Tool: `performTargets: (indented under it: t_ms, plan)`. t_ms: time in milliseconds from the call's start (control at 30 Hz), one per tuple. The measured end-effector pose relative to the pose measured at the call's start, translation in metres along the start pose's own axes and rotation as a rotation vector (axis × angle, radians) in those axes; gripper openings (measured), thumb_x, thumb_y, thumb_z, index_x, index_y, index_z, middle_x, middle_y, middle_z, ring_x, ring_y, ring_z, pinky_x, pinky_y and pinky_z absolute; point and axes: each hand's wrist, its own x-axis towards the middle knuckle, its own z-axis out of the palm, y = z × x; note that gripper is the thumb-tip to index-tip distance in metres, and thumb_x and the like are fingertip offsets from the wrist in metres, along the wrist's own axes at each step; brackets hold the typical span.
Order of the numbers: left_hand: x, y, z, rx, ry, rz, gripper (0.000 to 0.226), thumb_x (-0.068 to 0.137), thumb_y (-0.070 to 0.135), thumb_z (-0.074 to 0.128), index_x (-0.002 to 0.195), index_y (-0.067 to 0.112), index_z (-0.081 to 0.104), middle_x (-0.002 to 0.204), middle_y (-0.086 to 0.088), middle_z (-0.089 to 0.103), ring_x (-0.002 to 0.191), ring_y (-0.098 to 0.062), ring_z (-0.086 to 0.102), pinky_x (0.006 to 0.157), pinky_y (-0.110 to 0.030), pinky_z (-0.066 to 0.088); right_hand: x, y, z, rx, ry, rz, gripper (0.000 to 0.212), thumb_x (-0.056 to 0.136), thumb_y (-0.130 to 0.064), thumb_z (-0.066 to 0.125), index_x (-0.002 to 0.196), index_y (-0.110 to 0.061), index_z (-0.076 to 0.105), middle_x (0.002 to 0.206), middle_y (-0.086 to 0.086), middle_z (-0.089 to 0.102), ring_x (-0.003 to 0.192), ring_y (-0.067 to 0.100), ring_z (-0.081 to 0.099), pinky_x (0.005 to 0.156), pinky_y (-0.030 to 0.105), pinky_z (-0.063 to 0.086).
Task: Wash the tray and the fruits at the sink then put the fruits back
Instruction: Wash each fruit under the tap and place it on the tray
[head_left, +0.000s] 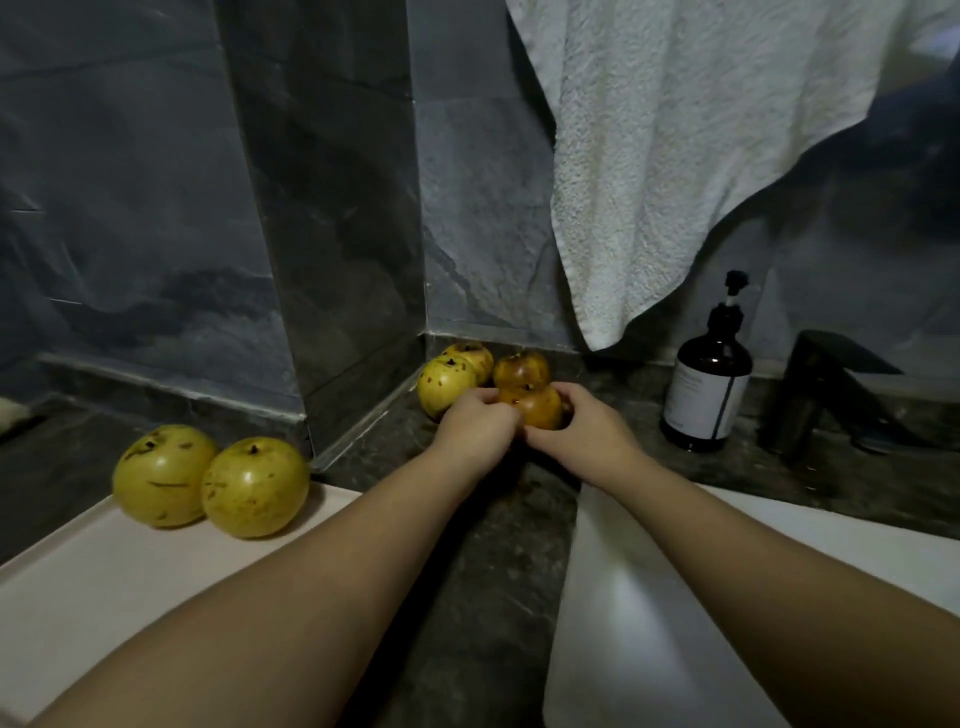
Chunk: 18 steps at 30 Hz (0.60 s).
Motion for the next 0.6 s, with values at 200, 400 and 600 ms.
performTargets:
  t_ms: [200,400,600]
  plan:
    - [-0.05,0.02,0.048,-0.002,-0.193,-0.008,0.114,0.051,0.043,0.084,0.153,0.023,0.037,0.123,-0.006,0.063,0.1,-0.019,0.064,0.072,-0.033,0.054,-0.048,0.038,-0.06,0.118,-0.014,0.04,0.102,0.045,-0.064,0.083,0.138,-0.034,0.053,0.122,-0.01,0.068,0.109,0.009,0.067,0.098,0.036,0.056]
    - [-0.083,0.027,0.11,-0.028,-0.321,-0.044,0.028,0.09,0.042,0.055,0.108,0.023,0.064,0.109,-0.008,0.067,0.1,-0.026,0.067,0.085,-0.04,0.058,-0.105,0.077,-0.123,0.131,0.024,0.077,0.08,0.045,-0.069,0.082,0.117,-0.054,0.05,0.113,-0.023,0.063,0.097,-0.008,0.065,0.081,0.016,0.053]
    - [-0.104,0.028,0.169,0.098,-0.535,-0.06,0.041,0.089,0.061,0.067,0.117,0.031,0.064,0.113,-0.003,0.069,0.1,-0.025,0.071,0.084,-0.038,0.057,-0.136,0.114,-0.172,-0.067,0.002,0.108,0.091,0.069,-0.053,0.086,0.147,-0.043,0.04,0.129,-0.014,0.041,0.116,0.011,0.052,0.094,0.029,0.05]
